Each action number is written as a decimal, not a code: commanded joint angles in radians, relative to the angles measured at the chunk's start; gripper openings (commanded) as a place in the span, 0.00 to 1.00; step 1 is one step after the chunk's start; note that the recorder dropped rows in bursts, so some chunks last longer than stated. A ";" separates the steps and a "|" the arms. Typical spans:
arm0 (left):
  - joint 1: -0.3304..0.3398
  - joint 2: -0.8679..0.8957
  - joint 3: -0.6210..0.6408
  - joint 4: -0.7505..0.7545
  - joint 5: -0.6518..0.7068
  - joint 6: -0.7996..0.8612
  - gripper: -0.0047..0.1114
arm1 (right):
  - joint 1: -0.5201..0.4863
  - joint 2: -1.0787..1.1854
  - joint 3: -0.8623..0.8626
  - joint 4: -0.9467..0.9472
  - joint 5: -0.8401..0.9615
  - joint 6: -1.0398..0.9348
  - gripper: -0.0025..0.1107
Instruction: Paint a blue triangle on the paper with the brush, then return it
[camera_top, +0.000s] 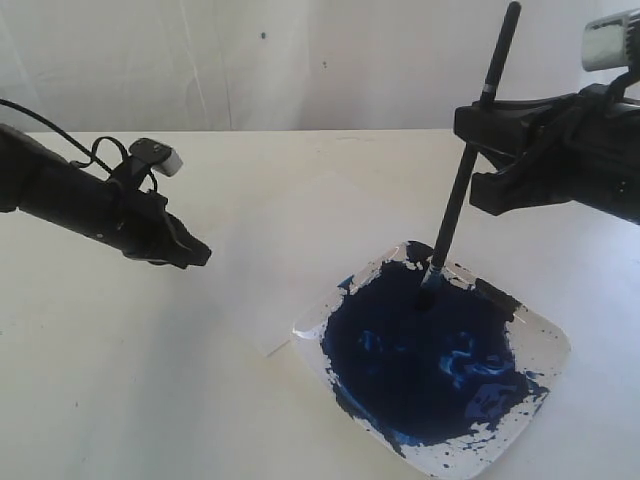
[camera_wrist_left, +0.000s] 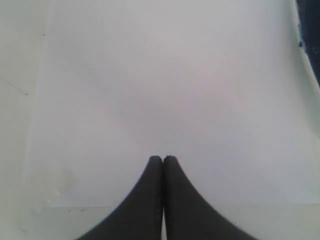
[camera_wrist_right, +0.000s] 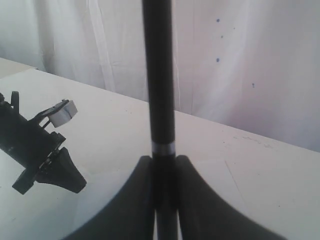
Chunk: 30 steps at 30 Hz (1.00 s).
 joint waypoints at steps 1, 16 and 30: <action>0.001 0.030 -0.007 -0.109 -0.010 0.114 0.04 | 0.001 -0.008 -0.008 0.004 -0.004 0.005 0.02; 0.001 0.102 -0.007 -0.250 -0.045 0.264 0.04 | 0.001 0.025 -0.008 0.045 -0.019 -0.079 0.02; 0.001 0.102 -0.007 -0.241 -0.043 0.264 0.04 | 0.001 0.101 -0.010 0.194 -0.146 -0.195 0.02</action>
